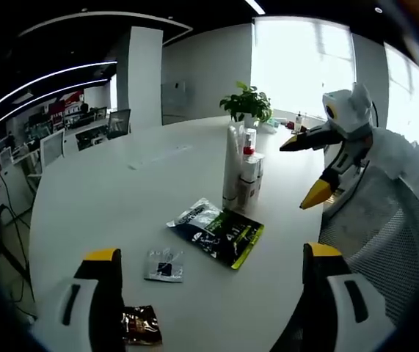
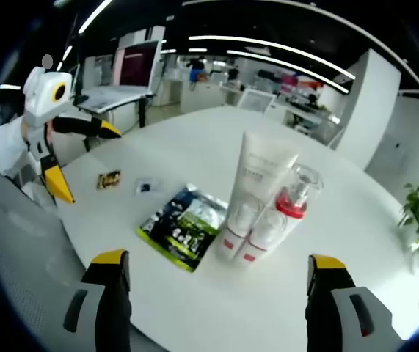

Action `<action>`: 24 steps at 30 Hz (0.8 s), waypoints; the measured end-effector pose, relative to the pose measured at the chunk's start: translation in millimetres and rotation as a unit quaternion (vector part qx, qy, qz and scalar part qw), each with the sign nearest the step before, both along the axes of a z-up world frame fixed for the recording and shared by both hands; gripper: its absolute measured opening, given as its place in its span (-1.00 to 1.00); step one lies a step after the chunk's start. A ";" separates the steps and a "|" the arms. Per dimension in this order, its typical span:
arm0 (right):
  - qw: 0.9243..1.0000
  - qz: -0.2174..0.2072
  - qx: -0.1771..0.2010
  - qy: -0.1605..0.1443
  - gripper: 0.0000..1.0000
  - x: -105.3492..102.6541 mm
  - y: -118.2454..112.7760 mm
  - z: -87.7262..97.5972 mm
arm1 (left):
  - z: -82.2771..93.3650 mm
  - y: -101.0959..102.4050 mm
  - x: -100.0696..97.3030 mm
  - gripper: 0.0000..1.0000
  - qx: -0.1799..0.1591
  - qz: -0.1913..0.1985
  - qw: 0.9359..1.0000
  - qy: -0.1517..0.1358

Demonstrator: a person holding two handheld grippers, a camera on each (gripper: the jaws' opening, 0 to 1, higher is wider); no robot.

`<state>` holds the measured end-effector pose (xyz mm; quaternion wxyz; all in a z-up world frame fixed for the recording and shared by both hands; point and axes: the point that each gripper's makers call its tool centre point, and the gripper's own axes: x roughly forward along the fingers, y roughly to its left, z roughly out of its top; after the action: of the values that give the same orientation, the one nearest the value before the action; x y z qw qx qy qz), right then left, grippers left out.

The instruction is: Arrange the skincare products in the storage area until every visible bottle or jar stands upright without overlapping.

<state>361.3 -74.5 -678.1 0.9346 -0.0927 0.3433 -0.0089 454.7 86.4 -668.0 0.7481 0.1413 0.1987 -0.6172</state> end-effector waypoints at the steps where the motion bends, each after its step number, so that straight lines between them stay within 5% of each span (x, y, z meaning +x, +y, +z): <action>1: 1.000 0.001 0.000 0.000 0.98 -0.4 0.3 0.1 | 0.4 1.1 -0.3 0.98 0.001 0.001 1.000 -0.002; 24: 0.999 0.007 0.036 -0.004 0.99 -1.2 14.6 -17.8 | 4.3 18.7 7.7 0.89 0.012 0.051 0.999 -0.009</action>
<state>360.0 -59.9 -695.9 0.9388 -0.0611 0.3389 0.0097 462.4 105.0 -663.7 0.7785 0.1452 0.2061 -0.5748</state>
